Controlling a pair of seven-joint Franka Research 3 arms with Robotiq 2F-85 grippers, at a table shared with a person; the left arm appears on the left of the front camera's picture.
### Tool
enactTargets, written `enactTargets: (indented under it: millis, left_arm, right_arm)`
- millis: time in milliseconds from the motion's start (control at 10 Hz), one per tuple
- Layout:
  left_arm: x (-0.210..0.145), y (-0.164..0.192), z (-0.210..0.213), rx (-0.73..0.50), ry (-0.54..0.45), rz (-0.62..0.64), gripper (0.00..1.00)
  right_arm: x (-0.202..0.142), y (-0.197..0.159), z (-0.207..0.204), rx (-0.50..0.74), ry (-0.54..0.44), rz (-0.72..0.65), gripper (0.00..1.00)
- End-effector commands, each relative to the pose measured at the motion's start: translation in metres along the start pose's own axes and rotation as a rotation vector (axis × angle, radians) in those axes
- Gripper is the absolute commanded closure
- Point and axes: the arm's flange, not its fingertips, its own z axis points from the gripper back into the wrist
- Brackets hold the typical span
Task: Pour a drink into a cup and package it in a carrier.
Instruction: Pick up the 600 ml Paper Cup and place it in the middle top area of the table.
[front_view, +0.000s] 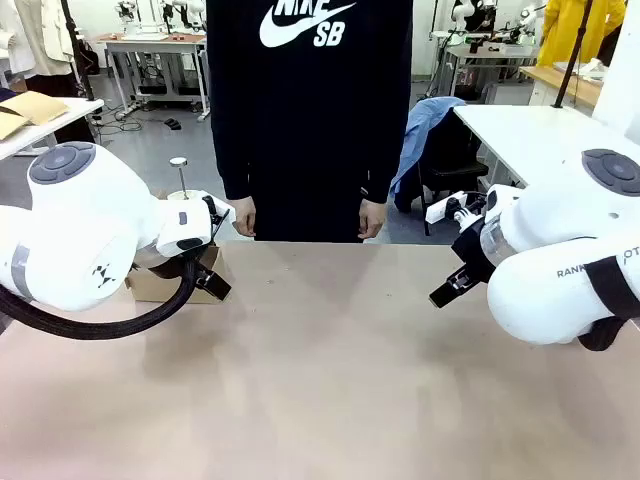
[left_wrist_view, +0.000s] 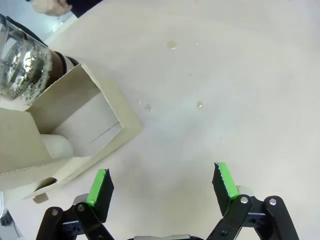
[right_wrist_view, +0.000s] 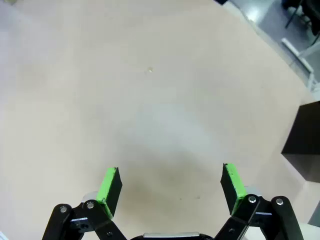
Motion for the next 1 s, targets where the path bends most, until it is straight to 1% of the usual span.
enactTargets:
  millis: [0,900]
  left_arm:
    - [0.0000,0.0000,0.0000,0.000,0.000,0.000,0.00]
    - [0.0000,0.0000,0.0000,0.000,0.000,0.000,0.00]
  right_arm:
    - [0.0000,0.0000,0.0000,0.000,0.000,0.000,0.00]
    - [0.0000,0.0001,0.0000,0.000,0.000,0.001,0.00]
